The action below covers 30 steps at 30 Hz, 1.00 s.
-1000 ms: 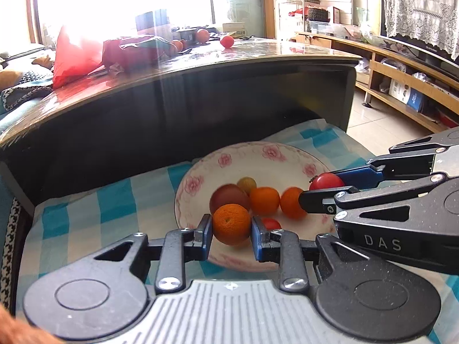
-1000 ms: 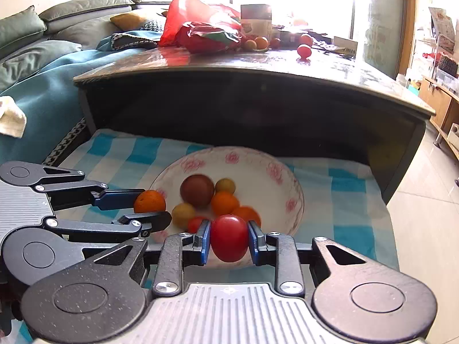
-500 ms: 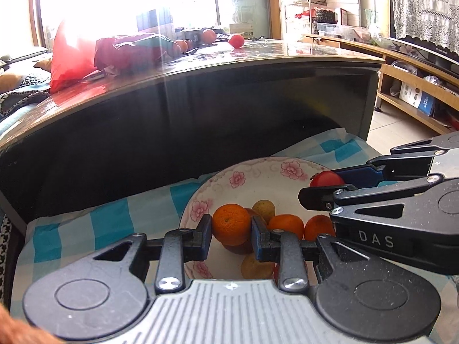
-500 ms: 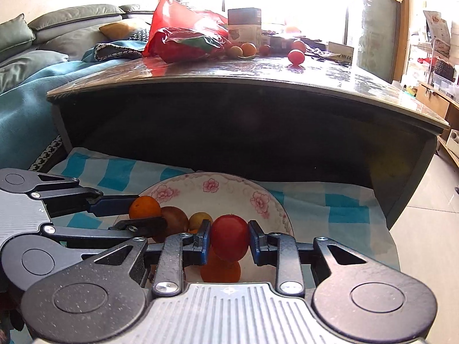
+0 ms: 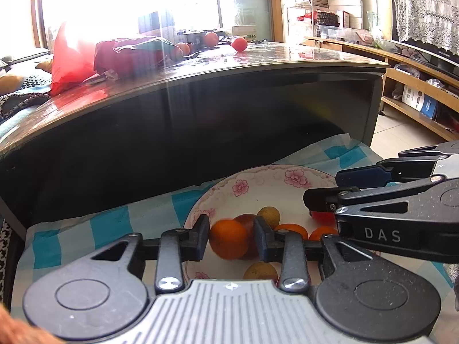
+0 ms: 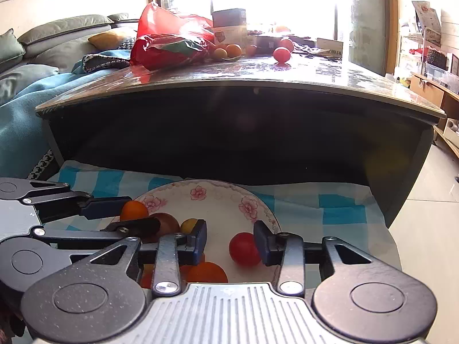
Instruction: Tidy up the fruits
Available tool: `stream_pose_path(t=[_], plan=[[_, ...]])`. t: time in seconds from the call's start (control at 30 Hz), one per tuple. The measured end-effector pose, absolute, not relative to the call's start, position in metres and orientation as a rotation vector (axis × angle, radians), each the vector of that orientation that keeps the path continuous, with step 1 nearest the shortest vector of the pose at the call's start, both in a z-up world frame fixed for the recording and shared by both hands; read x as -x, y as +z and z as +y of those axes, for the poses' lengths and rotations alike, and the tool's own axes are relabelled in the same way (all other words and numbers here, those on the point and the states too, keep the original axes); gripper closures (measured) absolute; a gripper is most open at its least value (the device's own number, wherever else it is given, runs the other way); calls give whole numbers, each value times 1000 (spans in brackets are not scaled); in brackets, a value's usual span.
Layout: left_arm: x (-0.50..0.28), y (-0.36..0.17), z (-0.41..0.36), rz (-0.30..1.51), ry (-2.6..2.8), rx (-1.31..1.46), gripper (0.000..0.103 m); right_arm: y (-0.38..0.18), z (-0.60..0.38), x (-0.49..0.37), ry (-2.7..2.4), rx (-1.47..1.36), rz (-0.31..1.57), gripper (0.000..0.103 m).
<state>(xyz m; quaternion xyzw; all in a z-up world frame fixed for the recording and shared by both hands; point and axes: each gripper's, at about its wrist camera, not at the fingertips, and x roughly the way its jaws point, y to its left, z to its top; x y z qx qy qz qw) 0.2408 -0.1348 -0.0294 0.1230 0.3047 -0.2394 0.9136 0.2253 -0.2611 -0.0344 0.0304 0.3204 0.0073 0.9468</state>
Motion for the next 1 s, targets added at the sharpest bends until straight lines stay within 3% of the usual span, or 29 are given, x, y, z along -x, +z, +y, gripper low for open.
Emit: stream_pose_path(t=[0.5,0.8,0.87,1.0], plan=[[-220,-15,-110,631,-442,-211,57,-18,-260,-207,-25,-79,647,66],[-173,0,-85,639,-370,-173,41,-2,-238,-164,-31,-57,669,65],[-165,4,-81,642,-349,-150,29,2,-236,-153,-34,-65,670,64],[-148,14,-78,622,-318,-127,22,7,-233,-129,-41,-93,666,62]])
